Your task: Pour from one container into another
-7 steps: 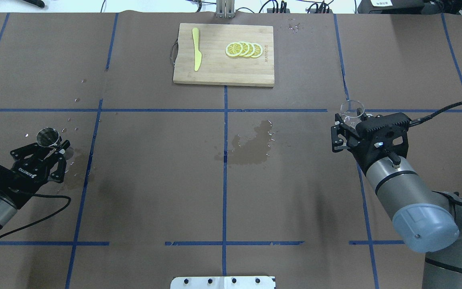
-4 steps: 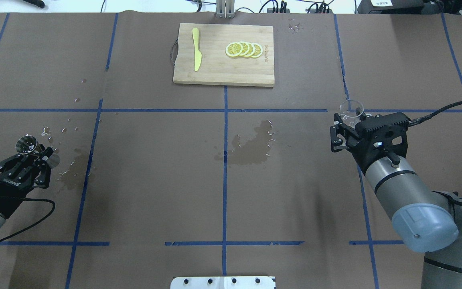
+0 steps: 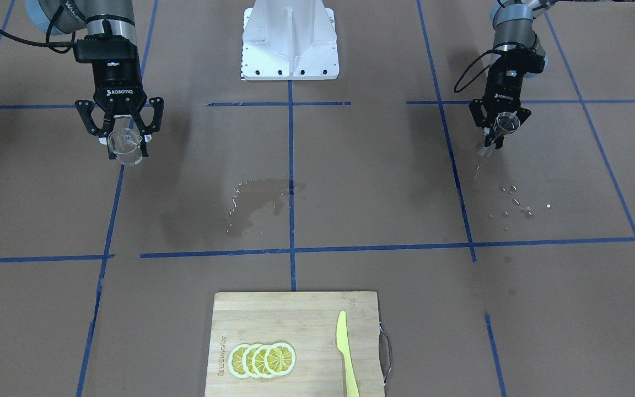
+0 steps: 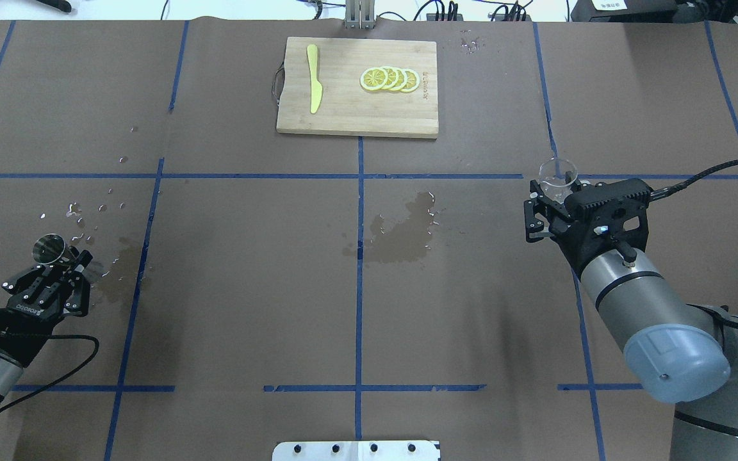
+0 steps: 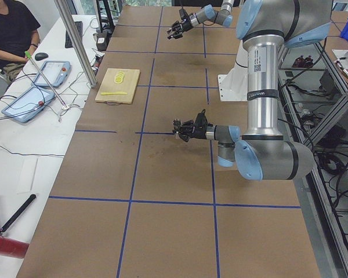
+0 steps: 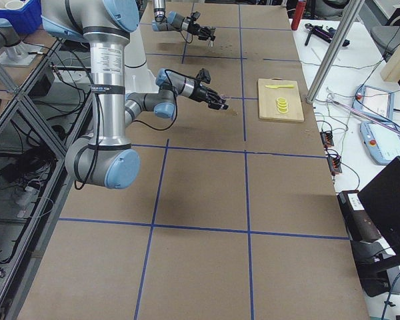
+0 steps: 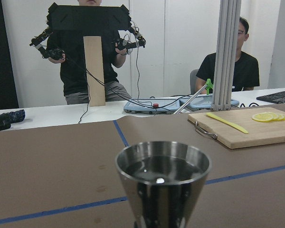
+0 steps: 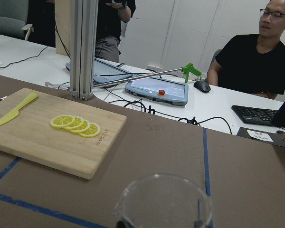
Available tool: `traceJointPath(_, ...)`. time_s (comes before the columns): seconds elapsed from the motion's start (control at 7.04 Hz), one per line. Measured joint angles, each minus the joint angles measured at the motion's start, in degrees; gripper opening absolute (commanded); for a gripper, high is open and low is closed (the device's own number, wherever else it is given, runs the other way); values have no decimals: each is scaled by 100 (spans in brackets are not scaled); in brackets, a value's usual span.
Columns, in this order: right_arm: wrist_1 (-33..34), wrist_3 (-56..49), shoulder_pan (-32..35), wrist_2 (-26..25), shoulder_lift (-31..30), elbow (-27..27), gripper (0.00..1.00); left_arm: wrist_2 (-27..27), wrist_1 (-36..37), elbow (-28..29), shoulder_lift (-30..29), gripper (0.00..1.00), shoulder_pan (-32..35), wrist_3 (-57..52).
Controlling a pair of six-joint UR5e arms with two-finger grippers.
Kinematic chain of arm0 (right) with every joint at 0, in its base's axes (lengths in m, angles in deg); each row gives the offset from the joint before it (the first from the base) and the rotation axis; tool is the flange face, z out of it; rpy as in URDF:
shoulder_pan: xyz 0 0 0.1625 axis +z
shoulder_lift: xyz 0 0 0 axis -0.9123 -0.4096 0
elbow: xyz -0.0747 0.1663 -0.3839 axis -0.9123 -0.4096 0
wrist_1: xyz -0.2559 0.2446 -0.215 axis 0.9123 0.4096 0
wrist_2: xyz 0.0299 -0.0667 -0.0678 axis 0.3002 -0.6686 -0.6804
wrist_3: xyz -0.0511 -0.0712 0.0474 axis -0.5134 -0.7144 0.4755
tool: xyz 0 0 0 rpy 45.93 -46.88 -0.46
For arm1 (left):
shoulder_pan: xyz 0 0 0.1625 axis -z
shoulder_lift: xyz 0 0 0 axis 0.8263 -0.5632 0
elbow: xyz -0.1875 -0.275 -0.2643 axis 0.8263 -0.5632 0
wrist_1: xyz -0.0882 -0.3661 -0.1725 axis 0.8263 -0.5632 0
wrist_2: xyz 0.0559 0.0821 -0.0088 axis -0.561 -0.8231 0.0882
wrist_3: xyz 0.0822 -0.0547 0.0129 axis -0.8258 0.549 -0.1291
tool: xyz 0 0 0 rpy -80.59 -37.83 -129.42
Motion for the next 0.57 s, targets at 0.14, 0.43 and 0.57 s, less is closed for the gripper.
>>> traceJointPath(0.14, -1, 5, -3, 0, 2, -1, 0, -8, 9, 102, -26, 0, -55, 1)
traceJointPath(0.43, -2, 6, -7, 0, 3, 0, 0, -5, 14, 202, -234, 0, -104, -3)
traceJointPath(0.57, -4, 4, -7, 0, 12, 7, 0, -6, 19, 228, -348, 0, -110, -3)
